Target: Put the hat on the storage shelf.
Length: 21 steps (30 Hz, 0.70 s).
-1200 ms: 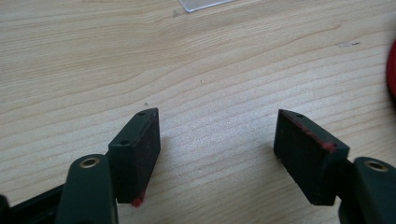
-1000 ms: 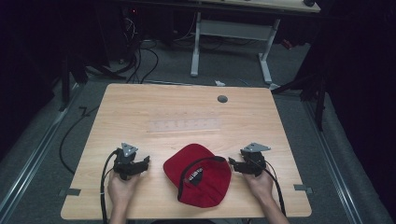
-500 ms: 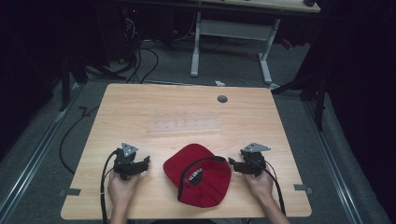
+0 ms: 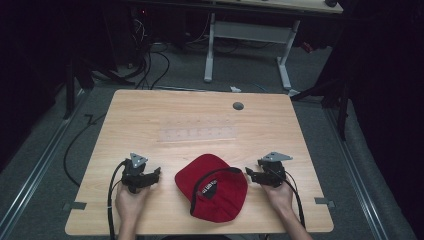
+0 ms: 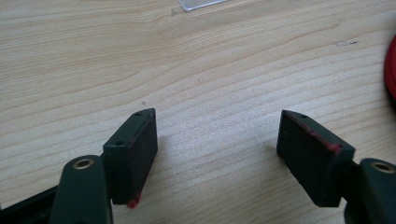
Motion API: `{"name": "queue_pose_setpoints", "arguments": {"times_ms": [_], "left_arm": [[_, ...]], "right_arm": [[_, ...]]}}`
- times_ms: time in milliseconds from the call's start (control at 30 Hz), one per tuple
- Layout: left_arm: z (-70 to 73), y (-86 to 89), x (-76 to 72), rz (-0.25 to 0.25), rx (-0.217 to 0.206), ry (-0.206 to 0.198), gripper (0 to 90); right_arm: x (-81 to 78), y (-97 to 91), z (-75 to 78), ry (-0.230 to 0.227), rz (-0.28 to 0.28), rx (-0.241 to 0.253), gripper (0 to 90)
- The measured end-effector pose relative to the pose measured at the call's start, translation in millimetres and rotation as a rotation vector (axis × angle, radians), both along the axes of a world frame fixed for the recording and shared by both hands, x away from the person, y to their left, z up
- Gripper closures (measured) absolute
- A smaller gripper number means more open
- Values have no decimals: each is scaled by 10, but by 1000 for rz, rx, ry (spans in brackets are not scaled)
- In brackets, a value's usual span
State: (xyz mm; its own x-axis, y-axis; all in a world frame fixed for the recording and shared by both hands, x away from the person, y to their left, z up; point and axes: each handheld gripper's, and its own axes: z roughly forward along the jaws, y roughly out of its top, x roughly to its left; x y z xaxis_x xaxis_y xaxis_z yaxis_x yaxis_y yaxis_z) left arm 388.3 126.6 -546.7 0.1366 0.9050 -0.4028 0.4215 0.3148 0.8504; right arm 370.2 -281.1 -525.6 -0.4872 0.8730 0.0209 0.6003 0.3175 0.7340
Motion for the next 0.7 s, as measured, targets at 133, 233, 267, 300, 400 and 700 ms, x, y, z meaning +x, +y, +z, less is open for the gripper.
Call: {"name": "queue_pose_setpoints", "arguments": {"times_ms": [133,233,267,300,400,700], "left_arm": [[1,5,0,-1,-2,1,291],[2,7,-1,-2,-2,3,291],[2,7,-1,-2,-2,3,291],[2,7,-1,-2,-2,3,290],[1,7,0,-1,-2,1,290],[2,9,0,-1,-4,1,290]], "right_arm": [[-44,-34,103,-31,-4,37,376],[-64,-56,137,-40,-5,52,383],[-77,-66,151,-48,-12,57,394],[-93,-77,171,-59,-20,60,404],[-144,-111,251,-93,-9,88,439],[-272,-185,416,-109,21,137,465]]}}
